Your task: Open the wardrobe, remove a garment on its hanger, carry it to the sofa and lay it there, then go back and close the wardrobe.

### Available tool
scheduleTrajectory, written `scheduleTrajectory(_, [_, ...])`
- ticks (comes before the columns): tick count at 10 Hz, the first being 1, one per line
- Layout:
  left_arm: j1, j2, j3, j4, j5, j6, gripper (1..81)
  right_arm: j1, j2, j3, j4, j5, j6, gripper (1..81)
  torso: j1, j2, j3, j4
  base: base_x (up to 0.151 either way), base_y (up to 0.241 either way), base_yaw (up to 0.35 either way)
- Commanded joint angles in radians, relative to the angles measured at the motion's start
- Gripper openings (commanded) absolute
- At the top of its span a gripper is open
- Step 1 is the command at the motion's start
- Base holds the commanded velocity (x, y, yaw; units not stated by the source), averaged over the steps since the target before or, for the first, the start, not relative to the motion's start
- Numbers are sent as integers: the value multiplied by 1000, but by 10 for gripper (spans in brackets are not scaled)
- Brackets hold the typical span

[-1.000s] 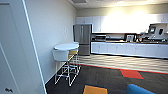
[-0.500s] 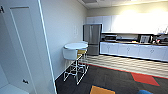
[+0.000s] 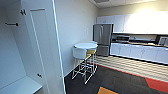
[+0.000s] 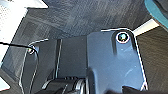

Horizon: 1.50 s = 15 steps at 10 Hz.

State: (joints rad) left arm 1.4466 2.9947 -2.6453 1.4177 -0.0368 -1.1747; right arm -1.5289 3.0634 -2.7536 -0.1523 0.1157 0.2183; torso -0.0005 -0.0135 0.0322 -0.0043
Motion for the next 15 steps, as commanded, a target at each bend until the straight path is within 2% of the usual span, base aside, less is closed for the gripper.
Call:
scheduleTrajectory(1, [-65,1,4,9,35,6,811,55,-3,-3,8,-38,1,811,1,0,0,0,0,0,290])
scheduleTrajectory(15, [-65,35,-7,10,41,7,811,60,-3,-3,8,-39,0,811,1,0,0,0,0,0,288])
